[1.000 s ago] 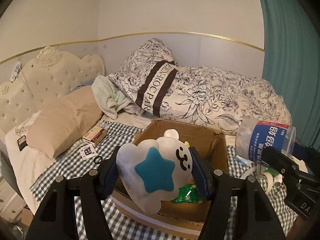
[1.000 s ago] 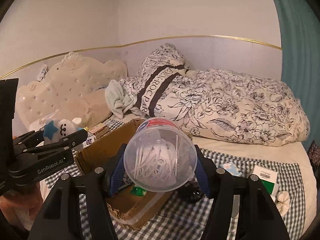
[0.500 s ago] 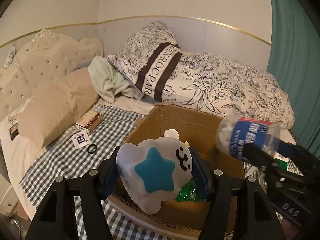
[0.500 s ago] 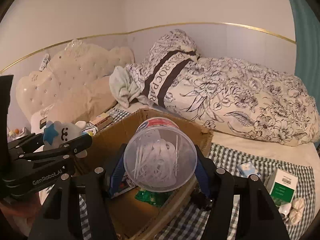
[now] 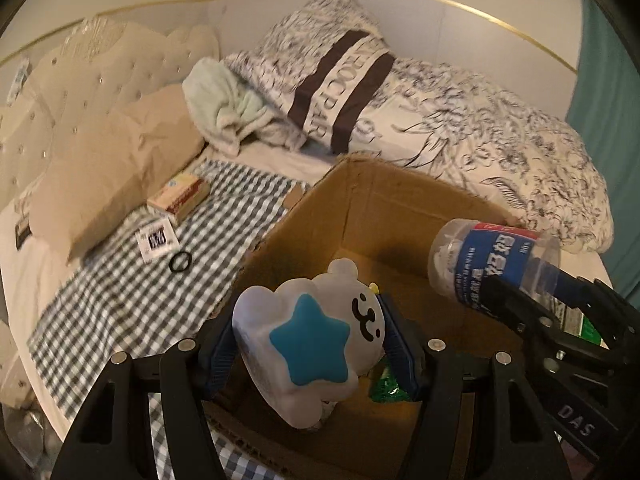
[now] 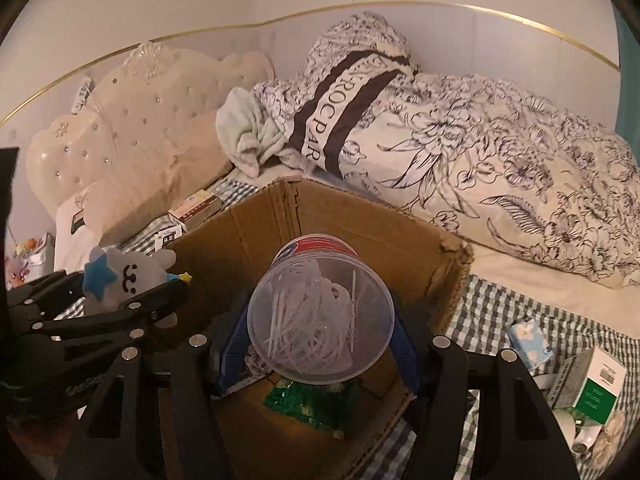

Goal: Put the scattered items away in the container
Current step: 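Open both tools to release the plush and swab jar into the box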

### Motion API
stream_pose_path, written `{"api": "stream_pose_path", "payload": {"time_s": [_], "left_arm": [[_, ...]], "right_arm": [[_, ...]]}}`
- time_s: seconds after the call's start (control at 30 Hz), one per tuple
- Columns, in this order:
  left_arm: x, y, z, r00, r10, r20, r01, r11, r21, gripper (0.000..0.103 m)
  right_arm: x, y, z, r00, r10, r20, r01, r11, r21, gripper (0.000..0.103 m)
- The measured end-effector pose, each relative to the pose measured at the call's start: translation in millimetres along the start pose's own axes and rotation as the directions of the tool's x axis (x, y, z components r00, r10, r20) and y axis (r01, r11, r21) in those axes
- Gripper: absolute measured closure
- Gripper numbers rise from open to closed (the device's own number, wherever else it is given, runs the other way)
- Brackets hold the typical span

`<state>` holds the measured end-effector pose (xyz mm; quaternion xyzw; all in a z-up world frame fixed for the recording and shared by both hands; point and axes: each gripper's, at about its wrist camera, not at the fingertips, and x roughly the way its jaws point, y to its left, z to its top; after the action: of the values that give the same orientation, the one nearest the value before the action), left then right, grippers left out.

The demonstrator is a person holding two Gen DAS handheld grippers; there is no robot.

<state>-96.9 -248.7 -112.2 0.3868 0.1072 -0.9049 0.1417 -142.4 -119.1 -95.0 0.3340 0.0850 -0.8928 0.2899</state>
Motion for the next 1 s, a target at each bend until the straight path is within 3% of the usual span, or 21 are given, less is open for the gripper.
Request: {"api": "stream_pose_path", "payload": {"time_s": [0.33,0.47,0.57,1.0], "left_arm": [[21,-1,-1,0.999,0.026,-0.048,-0.026,1.0,-0.005,0.037],[18,0,0,0.999,0.034,-0.038,-0.034,0.999,-0.012,0.022],[16,1,0,0.999,0.017,-0.037,-0.018,1.0,-0.021,0.019],[-9,0,3,0.999,0.032,0.01,-0.032,0.999,-0.014,0.019]], "right_arm": [[18,-7,-4,1.0,0.011,-0.027,-0.01,1.0,0.023,0.041],[14,-5,-3,1.0,0.0,-0.002,0.001,1.0,0.02,0.037],[6,-8,-1,0.999,-0.013,0.037,0.011,0.999,0.04,0.03],[-23,-12,-4,0.996,-0.035,0.079,0.031,0.998,0.057,0.03]]}}
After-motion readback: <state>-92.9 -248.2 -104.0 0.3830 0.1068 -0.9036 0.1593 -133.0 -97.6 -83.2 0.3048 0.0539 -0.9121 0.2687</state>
